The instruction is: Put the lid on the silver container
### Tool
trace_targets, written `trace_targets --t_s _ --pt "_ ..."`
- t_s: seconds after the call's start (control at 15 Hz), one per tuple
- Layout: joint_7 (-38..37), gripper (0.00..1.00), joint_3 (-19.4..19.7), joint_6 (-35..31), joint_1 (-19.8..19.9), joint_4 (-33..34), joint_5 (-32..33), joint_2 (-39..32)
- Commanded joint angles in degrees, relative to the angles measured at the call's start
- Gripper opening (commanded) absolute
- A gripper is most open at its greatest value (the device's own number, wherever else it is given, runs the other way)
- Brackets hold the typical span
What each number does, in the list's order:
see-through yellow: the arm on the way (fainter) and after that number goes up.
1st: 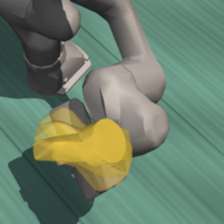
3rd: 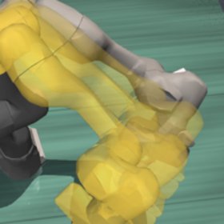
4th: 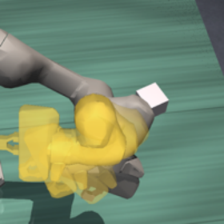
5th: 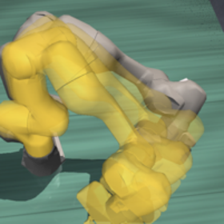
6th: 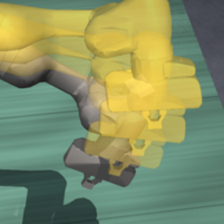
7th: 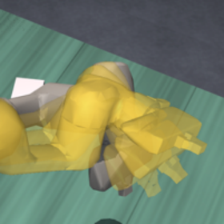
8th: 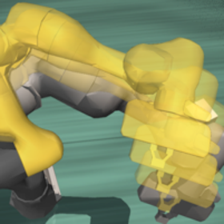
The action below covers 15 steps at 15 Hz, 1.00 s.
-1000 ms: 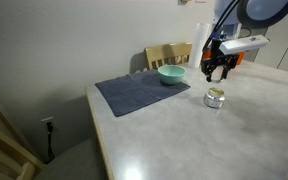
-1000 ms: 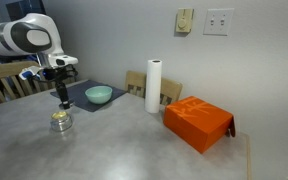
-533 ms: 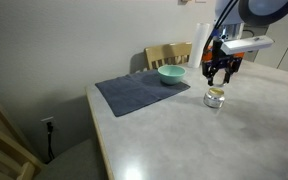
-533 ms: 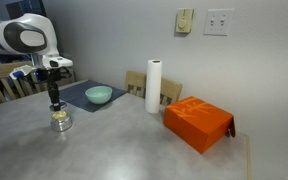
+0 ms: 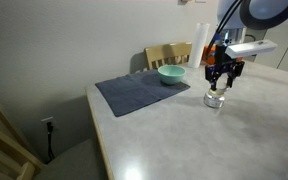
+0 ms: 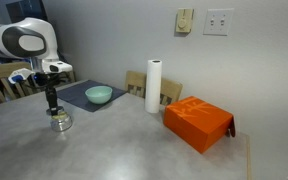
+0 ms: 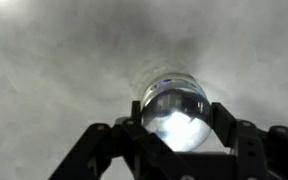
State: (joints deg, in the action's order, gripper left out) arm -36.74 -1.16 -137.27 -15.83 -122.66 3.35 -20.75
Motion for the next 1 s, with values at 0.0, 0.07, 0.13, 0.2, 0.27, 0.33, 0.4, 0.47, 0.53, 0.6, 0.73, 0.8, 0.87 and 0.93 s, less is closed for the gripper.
trace_targets --t_s 0.0,0.07,0.13,0.2,0.27,0.33,0.4,0.47,0.53,0.6,0.73,0.8,0.87,0.93 --pt "7.69 0.44 -2.3 -2.17 2.58 0.64 -3.43 -2.12" --pt "8.84 0.44 -2.24 -2.23 2.6 0.89 -3.74 -2.7" --pt "9.45 0.44 -1.95 -2.14 2.46 0.99 -3.63 -3.04" --pt "10.3 0.44 -1.8 -2.34 2.52 0.99 -3.68 -3.34" --pt "10.74 0.44 -1.77 -2.44 2.59 1.07 -3.79 -3.61" --pt "11.25 0.44 -1.68 -2.7 2.63 1.08 -3.65 -3.89" --pt "11.62 0.44 -1.58 -2.93 2.61 1.15 -3.43 -4.04" --pt "11.73 0.44 -1.55 -2.9 2.55 1.23 -3.4 -4.1" --pt "11.86 0.44 -1.49 -2.91 2.49 1.28 -3.23 -4.21" --pt "11.9 0.44 -1.46 -3.0 2.41 1.29 -3.12 -4.22" --pt "11.72 0.44 -1.34 -3.01 2.2 1.31 -2.84 -4.1" --pt "11.59 0.44 -1.27 -3.08 2.14 1.31 -2.74 -3.96" --pt "11.6 0.44 -1.25 -3.16 2.15 1.3 -2.73 -3.84" --pt "11.64 0.44 -1.25 -3.23 2.22 1.31 -2.82 -3.75"
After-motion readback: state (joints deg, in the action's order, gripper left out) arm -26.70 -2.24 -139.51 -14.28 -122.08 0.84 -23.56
